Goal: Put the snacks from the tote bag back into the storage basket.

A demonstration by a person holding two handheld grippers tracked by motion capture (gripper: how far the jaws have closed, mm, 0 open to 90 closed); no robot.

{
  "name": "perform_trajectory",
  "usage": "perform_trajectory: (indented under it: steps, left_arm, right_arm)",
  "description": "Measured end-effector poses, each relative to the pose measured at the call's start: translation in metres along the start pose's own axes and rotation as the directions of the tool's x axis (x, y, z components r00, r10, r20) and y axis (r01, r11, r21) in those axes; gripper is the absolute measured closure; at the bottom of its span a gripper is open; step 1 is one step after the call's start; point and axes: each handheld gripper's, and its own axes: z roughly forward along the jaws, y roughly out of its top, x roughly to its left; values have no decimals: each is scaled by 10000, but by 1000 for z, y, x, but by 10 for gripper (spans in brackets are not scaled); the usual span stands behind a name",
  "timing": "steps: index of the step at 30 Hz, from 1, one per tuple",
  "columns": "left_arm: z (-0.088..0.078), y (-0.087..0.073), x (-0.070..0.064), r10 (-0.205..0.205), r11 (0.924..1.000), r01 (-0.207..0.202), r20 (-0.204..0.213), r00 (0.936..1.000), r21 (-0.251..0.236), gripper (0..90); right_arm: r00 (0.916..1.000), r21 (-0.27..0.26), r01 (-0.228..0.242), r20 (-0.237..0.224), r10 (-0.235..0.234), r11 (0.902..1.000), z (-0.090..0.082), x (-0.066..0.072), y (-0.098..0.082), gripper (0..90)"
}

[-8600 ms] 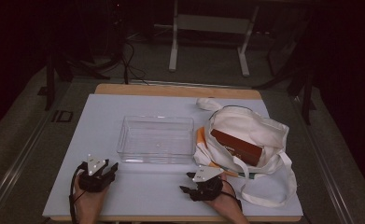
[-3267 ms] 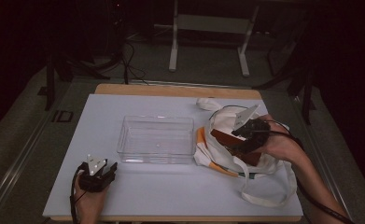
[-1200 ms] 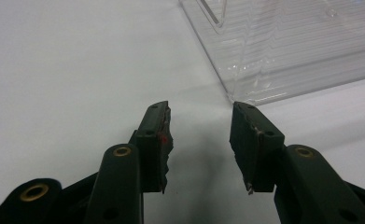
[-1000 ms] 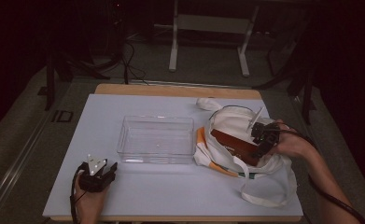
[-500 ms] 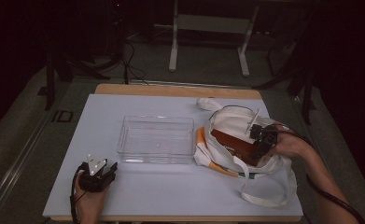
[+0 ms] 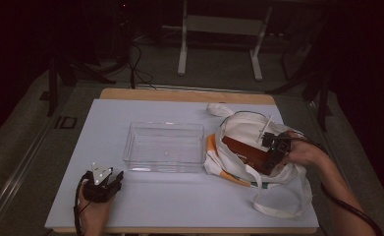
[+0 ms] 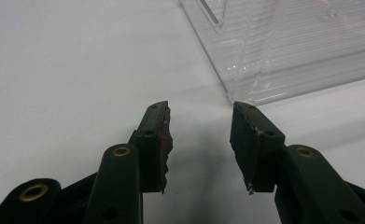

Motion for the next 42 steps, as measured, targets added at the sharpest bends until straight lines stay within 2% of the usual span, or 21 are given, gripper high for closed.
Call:
perform_trajectory:
  steps: [12,23,42]
  left_arm:
    - [0,0,0,-1,10000,1,5,10000,-16,580]
    - [0,0,0,-5,10000,5,10,10000,-26,579]
    - [0,0,0,7,10000,-7,-5,10000,-21,579]
  right_arm:
    - [9997,377,31,-236,-22,9993,8,-1,7,363]
    - [9991,382,54,-415,-38,9993,9,-2,8,408]
    - [9993,401,290,-255,-280,9988,5,-1,4,425]
